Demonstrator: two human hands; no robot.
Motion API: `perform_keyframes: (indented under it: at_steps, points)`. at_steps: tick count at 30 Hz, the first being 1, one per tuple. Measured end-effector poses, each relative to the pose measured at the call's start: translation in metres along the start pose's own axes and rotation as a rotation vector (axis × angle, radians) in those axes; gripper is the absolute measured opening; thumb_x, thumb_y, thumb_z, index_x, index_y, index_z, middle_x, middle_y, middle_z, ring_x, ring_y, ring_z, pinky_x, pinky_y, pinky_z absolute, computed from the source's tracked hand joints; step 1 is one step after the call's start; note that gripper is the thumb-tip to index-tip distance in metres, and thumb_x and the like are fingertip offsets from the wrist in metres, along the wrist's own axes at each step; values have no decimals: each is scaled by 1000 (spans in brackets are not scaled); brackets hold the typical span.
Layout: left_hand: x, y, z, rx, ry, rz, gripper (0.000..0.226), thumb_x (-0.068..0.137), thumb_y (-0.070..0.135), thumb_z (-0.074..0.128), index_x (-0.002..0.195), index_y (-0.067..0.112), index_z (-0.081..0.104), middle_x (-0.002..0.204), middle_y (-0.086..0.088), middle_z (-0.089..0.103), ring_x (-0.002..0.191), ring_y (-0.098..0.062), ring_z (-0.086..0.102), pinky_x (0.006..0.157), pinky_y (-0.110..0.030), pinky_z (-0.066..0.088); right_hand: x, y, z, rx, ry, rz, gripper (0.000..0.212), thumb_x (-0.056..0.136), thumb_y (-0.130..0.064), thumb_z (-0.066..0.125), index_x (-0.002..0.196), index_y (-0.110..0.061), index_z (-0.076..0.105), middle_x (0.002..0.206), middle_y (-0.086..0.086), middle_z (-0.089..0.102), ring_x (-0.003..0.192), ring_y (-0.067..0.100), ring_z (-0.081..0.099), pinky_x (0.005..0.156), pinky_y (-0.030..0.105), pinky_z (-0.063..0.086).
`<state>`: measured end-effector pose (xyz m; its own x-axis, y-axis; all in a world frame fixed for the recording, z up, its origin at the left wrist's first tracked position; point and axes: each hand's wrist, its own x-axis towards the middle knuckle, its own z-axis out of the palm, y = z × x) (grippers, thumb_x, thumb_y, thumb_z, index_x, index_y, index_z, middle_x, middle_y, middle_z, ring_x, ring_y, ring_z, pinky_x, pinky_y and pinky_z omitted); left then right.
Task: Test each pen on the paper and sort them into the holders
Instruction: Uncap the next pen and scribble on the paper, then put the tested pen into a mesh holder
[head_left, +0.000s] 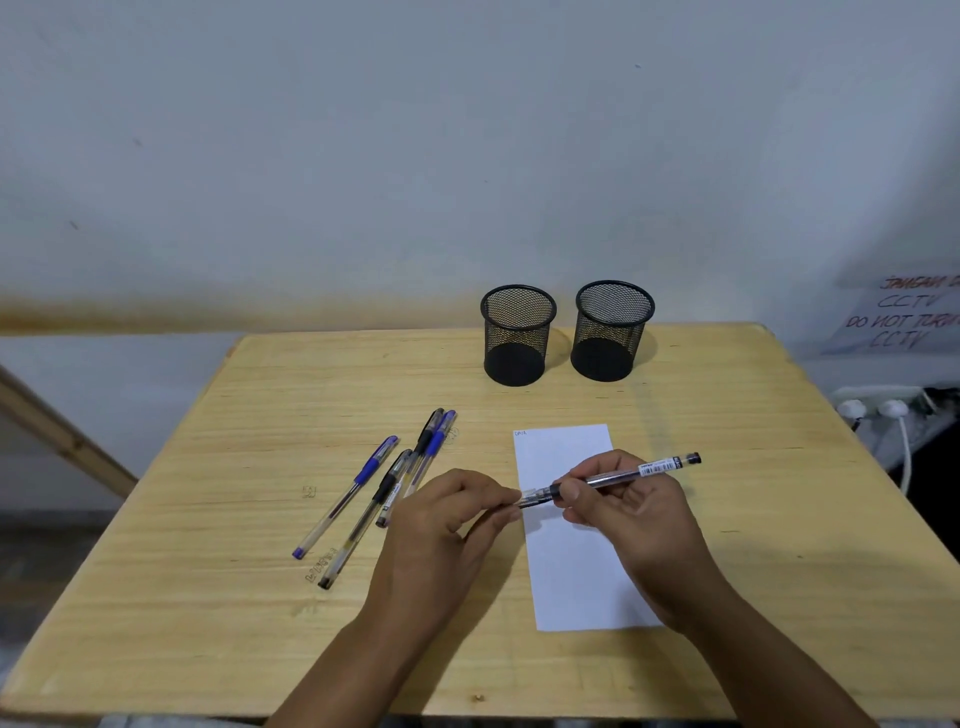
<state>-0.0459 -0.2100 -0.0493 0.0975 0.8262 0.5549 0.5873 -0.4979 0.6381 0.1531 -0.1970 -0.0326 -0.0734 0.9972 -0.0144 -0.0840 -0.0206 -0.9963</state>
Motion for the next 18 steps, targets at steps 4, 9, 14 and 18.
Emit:
perform_keyframes:
  at_steps: [4, 9, 14, 18]
  points:
    - [-3, 6, 0, -39, -4, 5, 16, 80, 13, 79, 96, 18, 78, 91, 9, 70, 85, -3, 66, 75, -19, 51, -6, 3, -1, 41, -24, 33, 15, 72, -18, 77, 82, -8, 72, 82, 16, 74, 78, 27, 67, 76, 39, 54]
    - [-2, 13, -3, -78, 26, -91, 21, 79, 23, 80, 98, 18, 77, 90, 11, 71, 83, 0, 66, 75, -9, 46, -14, -4, -1, 57, -16, 20, 21, 67, -16, 85, 84, -8, 75, 88, 14, 76, 82, 29, 71, 78, 39, 54]
    - [-1, 17, -6, -195, 10, -218, 16, 75, 24, 79, 91, 22, 79, 83, 17, 73, 79, -4, 68, 70, -12, 48, -16, -6, 2, 45, 16, 14, 13, 73, -1, 77, 86, -3, 73, 89, 11, 78, 87, 25, 73, 79, 37, 53]
    - [-1, 18, -7, -215, -26, -236, 12, 76, 27, 76, 88, 27, 78, 84, 19, 73, 81, -5, 68, 70, -13, 49, -19, -5, 5, -54, 30, -6, 13, 75, 1, 77, 84, -9, 75, 88, 3, 78, 86, 18, 74, 79, 34, 55]
